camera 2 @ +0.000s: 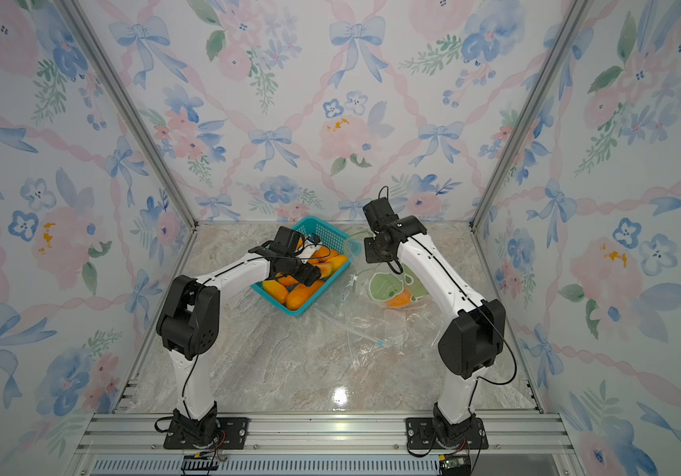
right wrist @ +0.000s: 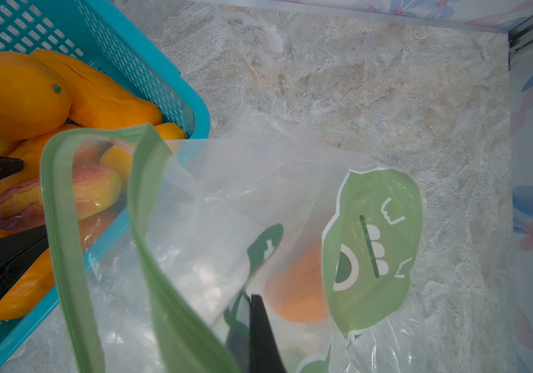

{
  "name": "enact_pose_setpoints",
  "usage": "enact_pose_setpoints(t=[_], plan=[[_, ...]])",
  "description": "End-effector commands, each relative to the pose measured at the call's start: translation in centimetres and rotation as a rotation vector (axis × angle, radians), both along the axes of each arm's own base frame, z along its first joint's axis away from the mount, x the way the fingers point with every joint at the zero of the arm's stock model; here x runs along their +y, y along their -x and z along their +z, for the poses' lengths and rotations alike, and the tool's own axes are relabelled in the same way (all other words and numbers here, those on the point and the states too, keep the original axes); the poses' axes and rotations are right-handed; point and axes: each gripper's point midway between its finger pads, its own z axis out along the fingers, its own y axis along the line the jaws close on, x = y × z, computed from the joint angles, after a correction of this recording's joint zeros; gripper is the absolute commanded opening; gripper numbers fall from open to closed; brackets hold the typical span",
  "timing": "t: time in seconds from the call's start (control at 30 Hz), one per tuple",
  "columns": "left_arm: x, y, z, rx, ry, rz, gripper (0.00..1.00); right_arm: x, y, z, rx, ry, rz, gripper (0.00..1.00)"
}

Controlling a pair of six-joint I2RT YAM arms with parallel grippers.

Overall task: Place the mango in a zip-top bag and seal the zipper
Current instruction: Pick up the mango from the basket.

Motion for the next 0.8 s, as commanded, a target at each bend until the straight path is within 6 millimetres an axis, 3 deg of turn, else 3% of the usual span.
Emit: enact_pose_setpoints(t=[0.0,0.13,0.37,0.5,0.57,0.77], plan=[[0.3,0.2,-1.9,0.044,-0.029,-0.006,0.84,0.4,0.2,-0.2,0.009,-0.009,0.005,0.02],[0.3,0.2,-1.7,0.043,-0.027,-0.004,0.73,0.3,0.2,-0.4,0.01,-0.008,0.003,0.03],[0.8,0.9,-1.8,0.052,-0.043,-0.002,0.69,0.3,0.0,-0.2,0.003,-0.014,-0.002,0.03],[1.0,1.3,-1.1,0.044,-0.041,0.0,0.48,0.4,-0.1,-0.1,-0.002,-0.017,-0.002,0.04],[0.7,1.4,-0.1,0.033,-0.018,-0.005,0.38,0.3,-0.1,0.1,-0.006,-0.019,-0.003,0.03],[-0.8,1.9,6.3,-0.045,0.111,-0.019,0.32,0.5,0.0,0.4,-0.015,-0.037,-0.003,0.03]])
